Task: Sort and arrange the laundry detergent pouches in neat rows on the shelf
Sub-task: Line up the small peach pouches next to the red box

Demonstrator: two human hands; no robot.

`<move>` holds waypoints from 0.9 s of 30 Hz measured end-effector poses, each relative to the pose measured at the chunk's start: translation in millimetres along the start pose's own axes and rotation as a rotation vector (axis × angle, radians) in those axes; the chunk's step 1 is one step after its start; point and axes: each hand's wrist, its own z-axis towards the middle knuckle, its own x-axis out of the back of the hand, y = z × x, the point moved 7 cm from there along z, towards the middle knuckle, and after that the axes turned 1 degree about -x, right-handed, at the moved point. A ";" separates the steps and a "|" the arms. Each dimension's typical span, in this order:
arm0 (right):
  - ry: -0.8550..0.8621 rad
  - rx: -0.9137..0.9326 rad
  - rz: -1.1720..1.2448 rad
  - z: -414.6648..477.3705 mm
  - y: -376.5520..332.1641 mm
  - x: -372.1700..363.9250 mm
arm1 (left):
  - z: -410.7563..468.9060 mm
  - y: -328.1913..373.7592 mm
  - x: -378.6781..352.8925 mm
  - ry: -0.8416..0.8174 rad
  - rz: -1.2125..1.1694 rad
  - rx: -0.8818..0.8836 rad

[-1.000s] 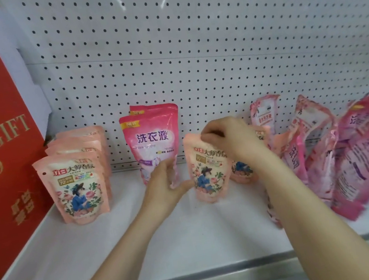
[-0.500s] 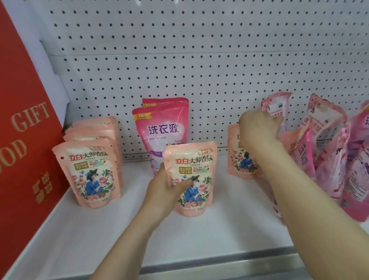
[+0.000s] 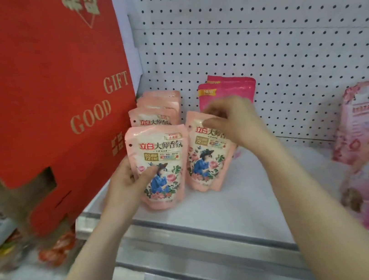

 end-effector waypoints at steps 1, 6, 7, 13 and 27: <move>-0.015 0.033 0.023 5.8 -10.2 -11.5 | -2.8 -0.7 8.1 0.015 0.004 0.000; -0.064 0.196 0.100 33.0 -56.2 -59.4 | -14.3 -4.4 32.3 0.066 0.003 0.021; -0.066 0.225 0.098 37.4 -63.6 -65.5 | -15.4 -4.6 33.9 0.071 0.003 0.024; -0.142 0.233 0.049 55.1 -69.1 -98.1 | -15.7 -6.4 34.1 0.072 0.004 0.040; -0.102 0.268 0.187 5.7 -53.7 -47.8 | 20.0 -6.7 13.0 0.052 0.072 -0.016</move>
